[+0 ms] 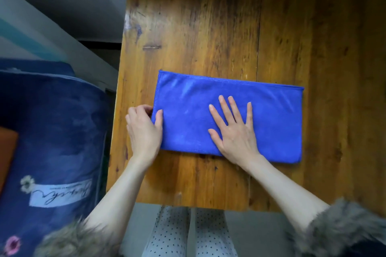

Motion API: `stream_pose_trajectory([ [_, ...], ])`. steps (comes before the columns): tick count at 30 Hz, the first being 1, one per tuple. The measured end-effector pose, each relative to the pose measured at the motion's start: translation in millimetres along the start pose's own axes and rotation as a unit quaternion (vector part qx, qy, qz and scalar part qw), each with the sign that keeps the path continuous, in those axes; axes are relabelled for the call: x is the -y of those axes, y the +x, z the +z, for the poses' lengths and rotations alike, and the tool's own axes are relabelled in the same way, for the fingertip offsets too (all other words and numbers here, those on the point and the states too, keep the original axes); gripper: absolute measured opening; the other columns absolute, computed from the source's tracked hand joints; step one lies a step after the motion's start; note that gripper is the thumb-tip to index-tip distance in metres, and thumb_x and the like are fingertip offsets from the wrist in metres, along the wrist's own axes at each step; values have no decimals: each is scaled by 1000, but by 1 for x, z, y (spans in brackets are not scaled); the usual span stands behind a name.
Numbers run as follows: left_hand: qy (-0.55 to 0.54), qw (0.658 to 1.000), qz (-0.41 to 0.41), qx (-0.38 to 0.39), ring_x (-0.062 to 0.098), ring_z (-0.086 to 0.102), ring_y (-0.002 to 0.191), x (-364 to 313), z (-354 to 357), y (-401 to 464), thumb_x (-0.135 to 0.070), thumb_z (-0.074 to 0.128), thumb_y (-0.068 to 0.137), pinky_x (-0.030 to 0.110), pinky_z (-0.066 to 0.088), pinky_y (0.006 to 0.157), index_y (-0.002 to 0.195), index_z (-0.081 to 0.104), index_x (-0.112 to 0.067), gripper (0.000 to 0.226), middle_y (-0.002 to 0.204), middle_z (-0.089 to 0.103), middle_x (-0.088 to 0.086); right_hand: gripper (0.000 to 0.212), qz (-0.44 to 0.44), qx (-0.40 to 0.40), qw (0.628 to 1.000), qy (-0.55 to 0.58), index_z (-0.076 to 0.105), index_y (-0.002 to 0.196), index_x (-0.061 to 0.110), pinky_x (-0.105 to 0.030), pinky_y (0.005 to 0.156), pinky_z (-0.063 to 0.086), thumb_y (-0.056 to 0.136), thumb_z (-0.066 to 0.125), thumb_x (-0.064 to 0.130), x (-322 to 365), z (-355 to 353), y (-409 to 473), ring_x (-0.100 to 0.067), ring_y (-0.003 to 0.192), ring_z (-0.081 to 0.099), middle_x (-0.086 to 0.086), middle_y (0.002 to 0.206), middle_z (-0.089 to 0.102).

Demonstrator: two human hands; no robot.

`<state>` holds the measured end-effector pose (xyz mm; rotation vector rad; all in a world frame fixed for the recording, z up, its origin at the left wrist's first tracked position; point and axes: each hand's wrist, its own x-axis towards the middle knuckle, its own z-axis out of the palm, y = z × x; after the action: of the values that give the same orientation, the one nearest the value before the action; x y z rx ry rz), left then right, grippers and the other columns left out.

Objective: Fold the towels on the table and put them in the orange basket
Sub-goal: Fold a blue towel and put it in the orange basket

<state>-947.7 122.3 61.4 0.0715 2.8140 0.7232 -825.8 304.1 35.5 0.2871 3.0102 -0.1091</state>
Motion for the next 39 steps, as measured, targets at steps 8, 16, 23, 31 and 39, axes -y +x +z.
stream_pose_trajectory([
  [8, 40, 997, -44, 43, 30, 44, 108, -17, -10, 22, -29, 54, 87, 40, 36, 91, 98, 59, -10, 22, 112, 52, 10, 59, 12, 4, 1000, -5, 31, 145, 21, -62, 110, 11, 92, 32, 45, 8, -2, 14, -29, 143, 21, -9, 154, 25],
  [16, -125, 979, -148, 63, 26, 56, 108, -31, -46, 90, -28, 64, 83, 33, 45, 85, 109, 63, -9, 32, 113, 63, 6, 56, 34, -12, 998, 43, 44, 139, 18, -64, 107, 18, 89, 30, 40, 30, -21, 73, -30, 138, 32, -10, 149, 35],
  [23, -190, 972, -102, 97, 21, 63, 92, -49, -63, 68, -22, 66, 82, 33, 49, 80, 93, 66, -17, 12, 91, 67, 0, 40, 148, -119, 966, 175, 61, 118, 10, -47, 97, 44, 86, 41, 23, -2, -32, 2, -29, 118, 51, -13, 126, 58],
  [31, -178, 975, 92, 101, 19, 53, 62, -139, -54, 6, -21, 68, 81, 31, 46, 69, 99, 63, -15, 19, 70, 53, -10, 31, 183, -152, 917, 319, 62, 111, 1, -17, 93, 38, 87, 43, 5, -43, -46, -40, -15, 105, 53, -12, 114, 58],
  [39, -119, 967, 161, 156, 21, 55, 90, -192, 35, -49, -21, 61, 87, 27, 39, 74, 104, 57, -12, 20, 93, 56, 0, 19, 369, -100, 720, 579, 61, 103, 14, -20, 65, 54, 96, 45, 7, -72, -43, -47, -12, 79, 64, 4, 85, 64],
])
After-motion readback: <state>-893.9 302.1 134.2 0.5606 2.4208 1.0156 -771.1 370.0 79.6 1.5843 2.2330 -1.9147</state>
